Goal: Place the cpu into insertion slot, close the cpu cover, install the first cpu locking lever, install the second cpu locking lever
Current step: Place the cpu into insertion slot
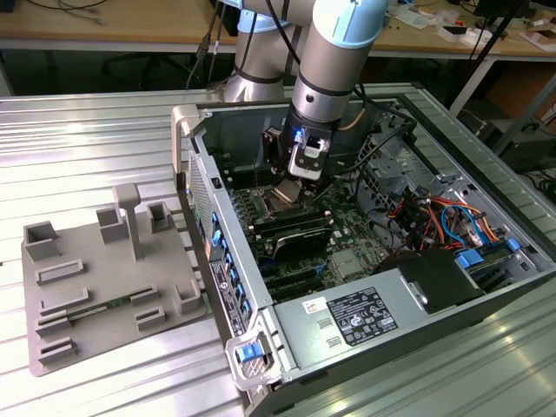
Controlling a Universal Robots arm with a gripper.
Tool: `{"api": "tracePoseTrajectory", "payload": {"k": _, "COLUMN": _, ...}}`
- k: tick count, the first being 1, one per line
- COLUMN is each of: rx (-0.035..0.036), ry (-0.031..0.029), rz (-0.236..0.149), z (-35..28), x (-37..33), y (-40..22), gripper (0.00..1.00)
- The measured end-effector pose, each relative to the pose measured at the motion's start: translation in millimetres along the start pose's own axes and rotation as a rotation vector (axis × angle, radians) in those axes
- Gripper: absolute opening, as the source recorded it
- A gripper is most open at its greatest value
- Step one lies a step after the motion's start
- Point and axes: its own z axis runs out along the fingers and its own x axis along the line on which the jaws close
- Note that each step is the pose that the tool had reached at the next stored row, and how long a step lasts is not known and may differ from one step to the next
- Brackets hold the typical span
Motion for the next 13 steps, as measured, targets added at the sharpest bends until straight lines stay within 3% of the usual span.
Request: {"api": "tracePoseTrajectory", "payload": {"k": 13, "rx": -0.0004, "ry": -0.0010, "rz": 0.041, "z": 0.2, "x": 0.0, "y": 0.0, "gripper": 0.55}}
